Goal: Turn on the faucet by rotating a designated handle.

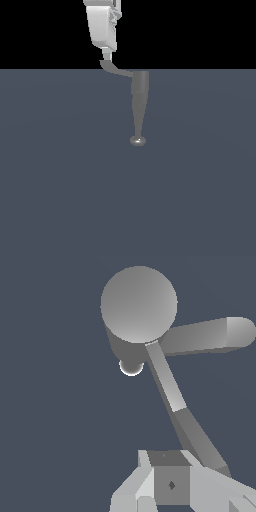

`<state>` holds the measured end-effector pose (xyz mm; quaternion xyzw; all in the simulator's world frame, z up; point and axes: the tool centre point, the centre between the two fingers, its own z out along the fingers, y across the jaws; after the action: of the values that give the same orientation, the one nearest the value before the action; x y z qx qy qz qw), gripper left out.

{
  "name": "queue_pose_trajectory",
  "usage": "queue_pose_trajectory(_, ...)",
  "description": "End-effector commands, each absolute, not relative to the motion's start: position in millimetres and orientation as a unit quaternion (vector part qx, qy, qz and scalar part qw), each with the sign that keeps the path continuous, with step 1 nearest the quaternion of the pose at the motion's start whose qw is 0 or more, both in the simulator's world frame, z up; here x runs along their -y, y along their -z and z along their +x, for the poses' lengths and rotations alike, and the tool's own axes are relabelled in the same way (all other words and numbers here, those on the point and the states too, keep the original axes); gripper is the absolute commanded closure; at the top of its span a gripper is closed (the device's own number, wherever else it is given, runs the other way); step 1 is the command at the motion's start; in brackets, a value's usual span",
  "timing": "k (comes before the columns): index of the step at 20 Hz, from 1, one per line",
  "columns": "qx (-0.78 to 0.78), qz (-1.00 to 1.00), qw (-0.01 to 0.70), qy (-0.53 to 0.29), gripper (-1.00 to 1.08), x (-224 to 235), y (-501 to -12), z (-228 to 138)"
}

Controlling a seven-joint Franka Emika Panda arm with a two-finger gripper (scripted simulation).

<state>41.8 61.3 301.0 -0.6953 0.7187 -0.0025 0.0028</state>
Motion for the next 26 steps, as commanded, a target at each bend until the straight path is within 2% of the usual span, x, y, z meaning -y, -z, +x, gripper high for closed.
queue_pose_trajectory(1, -0.718, -0.696, 0.0, 0.0, 1.08, -63.2, -299.3, 31.7)
queue_pose_trajectory(8, -0.718, -0.696, 0.0, 0.0, 1.08, -63.3, -299.3, 10.7)
queue_pose_trajectory(10, -0.719, -0.695, 0.003, 0.003, 1.08, -61.8, -301.8, 16.1)
queue_pose_trajectory(26, -0.718, -0.696, 0.001, 0.001, 1.08, -20.8, -300.2, -30.6)
